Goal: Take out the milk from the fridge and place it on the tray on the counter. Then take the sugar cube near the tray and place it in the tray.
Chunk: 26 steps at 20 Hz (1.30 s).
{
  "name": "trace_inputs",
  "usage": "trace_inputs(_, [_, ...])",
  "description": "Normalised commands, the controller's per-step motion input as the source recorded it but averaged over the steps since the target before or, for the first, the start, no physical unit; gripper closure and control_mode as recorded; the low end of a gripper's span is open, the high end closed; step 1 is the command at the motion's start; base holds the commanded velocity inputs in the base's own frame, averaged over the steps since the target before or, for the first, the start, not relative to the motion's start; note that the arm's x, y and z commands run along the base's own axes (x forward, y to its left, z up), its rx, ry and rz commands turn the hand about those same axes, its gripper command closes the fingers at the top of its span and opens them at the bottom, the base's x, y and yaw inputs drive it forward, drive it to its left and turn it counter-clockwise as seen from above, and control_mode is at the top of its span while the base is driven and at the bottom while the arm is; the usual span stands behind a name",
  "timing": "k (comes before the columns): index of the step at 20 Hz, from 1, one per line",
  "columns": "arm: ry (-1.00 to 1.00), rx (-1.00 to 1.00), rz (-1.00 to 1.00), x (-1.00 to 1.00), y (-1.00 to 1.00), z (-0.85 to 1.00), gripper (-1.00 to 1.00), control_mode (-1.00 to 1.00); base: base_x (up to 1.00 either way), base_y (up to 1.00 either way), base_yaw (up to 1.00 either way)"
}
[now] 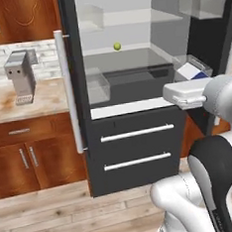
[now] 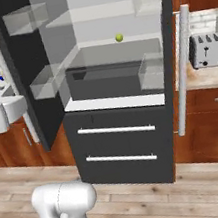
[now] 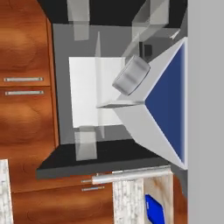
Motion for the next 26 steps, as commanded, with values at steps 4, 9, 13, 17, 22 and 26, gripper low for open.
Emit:
trace_inputs(4, [0.0, 0.0, 0.0, 0.0, 0.0, 0.0, 1.0, 1.0, -0.23, 1.0, 0.02])
trace_inputs(9, [0.0, 0.0, 0.0, 0.0, 0.0, 0.0, 1.0, 1.0, -0.21, 1.0, 0.04])
trace_inputs(13, [0.0, 0.0, 0.0, 0.0, 0.0, 0.0, 1.0, 1.0, -0.1, 1.0, 0.12])
trace_inputs(17, [0.0, 0.0, 0.0, 0.0, 0.0, 0.0, 1.0, 1.0, 0.87, 1.0, 0.19])
trace_inputs(22, [0.0, 0.0, 0.0, 0.0, 0.0, 0.0, 1.0, 1.0, 1.0, 1.0, 0.14])
trace_inputs(26, [0.0, 0.0, 0.0, 0.0, 0.0, 0.0, 1.0, 1.0, 1.0, 0.79, 0.02])
